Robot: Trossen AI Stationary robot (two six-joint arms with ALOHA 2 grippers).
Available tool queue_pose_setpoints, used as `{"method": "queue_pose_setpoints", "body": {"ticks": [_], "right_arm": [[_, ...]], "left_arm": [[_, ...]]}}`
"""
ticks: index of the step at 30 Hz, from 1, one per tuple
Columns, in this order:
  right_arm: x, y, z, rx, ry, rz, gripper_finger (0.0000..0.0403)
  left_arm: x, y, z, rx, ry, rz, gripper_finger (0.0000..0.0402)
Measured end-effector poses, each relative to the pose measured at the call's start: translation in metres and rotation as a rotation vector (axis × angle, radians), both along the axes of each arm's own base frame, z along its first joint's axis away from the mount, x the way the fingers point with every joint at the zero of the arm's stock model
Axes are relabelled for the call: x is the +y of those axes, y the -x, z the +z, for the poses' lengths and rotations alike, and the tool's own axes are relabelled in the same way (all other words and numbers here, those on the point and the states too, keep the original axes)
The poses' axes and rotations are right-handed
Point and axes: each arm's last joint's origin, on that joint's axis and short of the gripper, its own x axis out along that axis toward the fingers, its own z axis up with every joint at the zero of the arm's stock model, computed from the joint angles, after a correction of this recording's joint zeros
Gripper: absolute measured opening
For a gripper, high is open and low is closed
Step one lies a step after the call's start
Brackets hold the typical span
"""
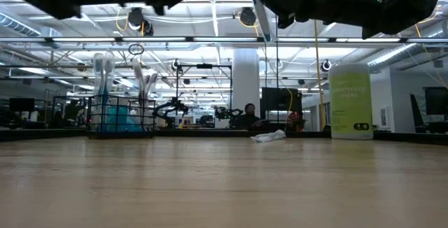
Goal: Pick & Place toothbrushing station
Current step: Put the blue toothbrush into the left compartment of the wire organizer
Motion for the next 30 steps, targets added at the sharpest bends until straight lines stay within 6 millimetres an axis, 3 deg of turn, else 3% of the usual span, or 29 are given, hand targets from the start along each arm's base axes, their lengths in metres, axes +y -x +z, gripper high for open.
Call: {"method": "queue_pose_setpoints", "body": {"ticks": [6, 12, 30], "right_arm": [[0.000, -0.001, -0.002, 0.012, 0.005, -0.001, 0.0010], [0.000, -0.001, -0.003, 0.021, 0.018, -0.004, 0.0011], [-0.001, -0.001, -0.004, 0.028, 0.019, -0.010, 0.0013]], "left_arm": [[-0.005, -0.040, 0.006, 0.001, -0.004, -0.056, 0.0186], [-0.011, -0.063, 0.006, -0.001, -0.001, -0.156, 0.0186], [-0.012, -0.071, 0.010, -0.015, 0.014, -0.199, 0.0186]]}}
